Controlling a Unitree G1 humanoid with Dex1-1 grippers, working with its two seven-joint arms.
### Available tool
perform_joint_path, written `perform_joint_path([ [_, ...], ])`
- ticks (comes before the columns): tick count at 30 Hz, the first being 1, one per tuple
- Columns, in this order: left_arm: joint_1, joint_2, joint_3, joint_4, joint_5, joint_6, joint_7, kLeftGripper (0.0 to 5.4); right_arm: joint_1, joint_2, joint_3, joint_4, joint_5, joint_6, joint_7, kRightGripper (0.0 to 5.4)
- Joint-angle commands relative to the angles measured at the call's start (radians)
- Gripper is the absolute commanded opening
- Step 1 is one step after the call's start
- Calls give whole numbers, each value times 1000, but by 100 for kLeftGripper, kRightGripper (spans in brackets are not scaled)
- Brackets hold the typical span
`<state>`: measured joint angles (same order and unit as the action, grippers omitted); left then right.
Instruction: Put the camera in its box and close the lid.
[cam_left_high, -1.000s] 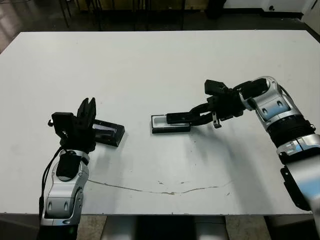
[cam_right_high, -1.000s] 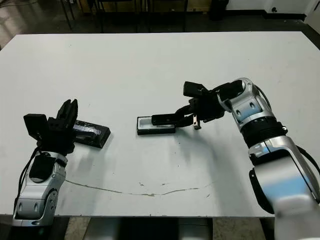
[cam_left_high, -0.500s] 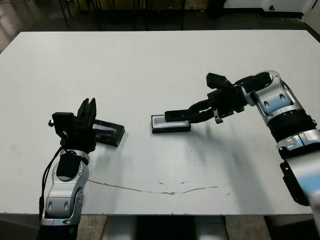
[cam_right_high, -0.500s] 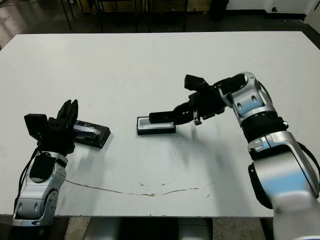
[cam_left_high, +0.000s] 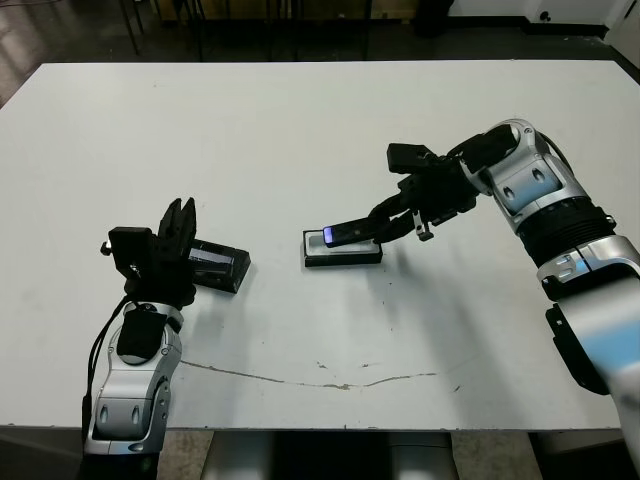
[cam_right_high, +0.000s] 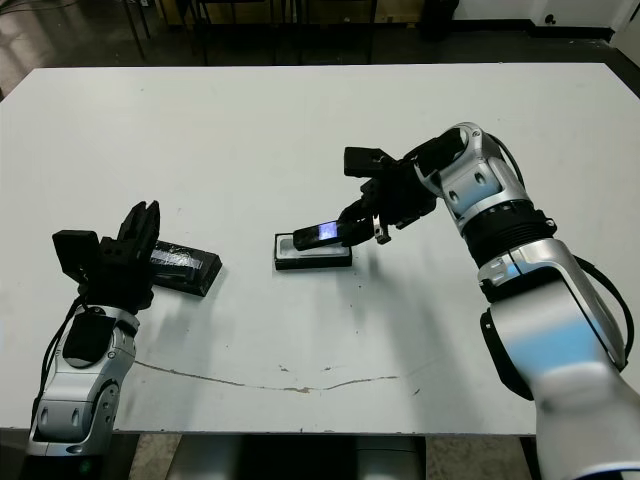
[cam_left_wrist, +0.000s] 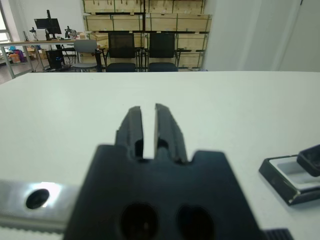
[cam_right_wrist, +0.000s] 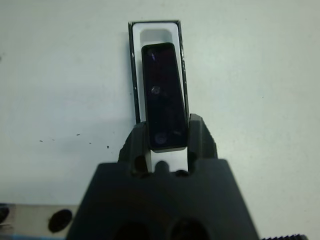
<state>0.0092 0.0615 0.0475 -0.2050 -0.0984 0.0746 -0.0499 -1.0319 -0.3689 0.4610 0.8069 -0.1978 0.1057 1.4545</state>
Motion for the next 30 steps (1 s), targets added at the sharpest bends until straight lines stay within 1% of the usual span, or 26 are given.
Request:
perform_joint_path([
  [1,21,-2,0,8,10,9,5,0,-12,14,14,19,-12,-30,8,38],
  [6,20,-8,-1,12,7,12,4,0,-13,23,22,31,-24,-47,17,38],
  [13,18,-12,1,13,12,16,4,0,-20,32,42,28,-51,-42,16,38],
  [17,18,-11,0,18,19,6,1,0,-31,42,54,26,-64,-16,20,38],
  [19,18,-12,0,18,18,9,0,0,-37,49,65,21,-74,-16,22,38],
  [24,21,-15,-4,15,21,8,1,0,-62,82,97,15,-99,-1,37,38],
  [30,25,-23,-3,6,20,18,9,0,-75,118,132,-39,-127,33,34,38],
])
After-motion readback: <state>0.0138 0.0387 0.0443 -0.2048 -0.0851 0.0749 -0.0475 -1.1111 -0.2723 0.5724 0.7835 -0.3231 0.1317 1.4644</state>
